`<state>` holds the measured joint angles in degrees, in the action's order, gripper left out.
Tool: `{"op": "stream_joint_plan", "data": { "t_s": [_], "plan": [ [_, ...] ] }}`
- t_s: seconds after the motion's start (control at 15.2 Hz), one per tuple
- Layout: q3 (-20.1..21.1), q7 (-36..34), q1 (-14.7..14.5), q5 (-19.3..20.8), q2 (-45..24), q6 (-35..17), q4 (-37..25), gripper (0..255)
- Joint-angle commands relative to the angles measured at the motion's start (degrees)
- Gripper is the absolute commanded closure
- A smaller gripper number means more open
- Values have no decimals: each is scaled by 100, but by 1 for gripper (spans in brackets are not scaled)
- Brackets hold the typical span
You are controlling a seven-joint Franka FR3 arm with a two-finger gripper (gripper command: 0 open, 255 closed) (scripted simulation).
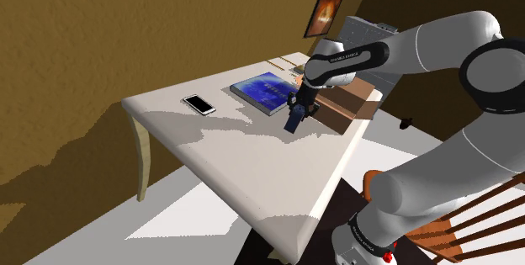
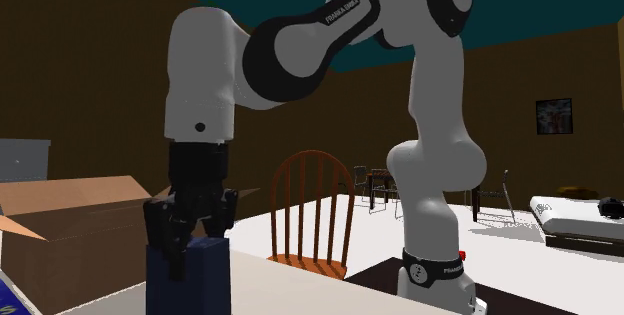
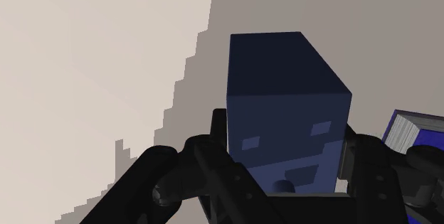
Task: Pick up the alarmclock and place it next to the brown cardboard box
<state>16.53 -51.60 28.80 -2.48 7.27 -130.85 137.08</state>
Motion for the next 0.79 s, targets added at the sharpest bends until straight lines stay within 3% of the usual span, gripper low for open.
{"op": "stream_joint_plan", "data": {
  "t_s": [0.0,0.53,0.59,0.73],
  "plan": [
    [6,-18,6,31,-96,-172,74,255],
    [6,-18,6,31,-96,-172,74,255],
    [6,-18,6,31,-97,-173,74,0],
    [6,-18,6,31,-97,-173,74,0]
  ]
}}
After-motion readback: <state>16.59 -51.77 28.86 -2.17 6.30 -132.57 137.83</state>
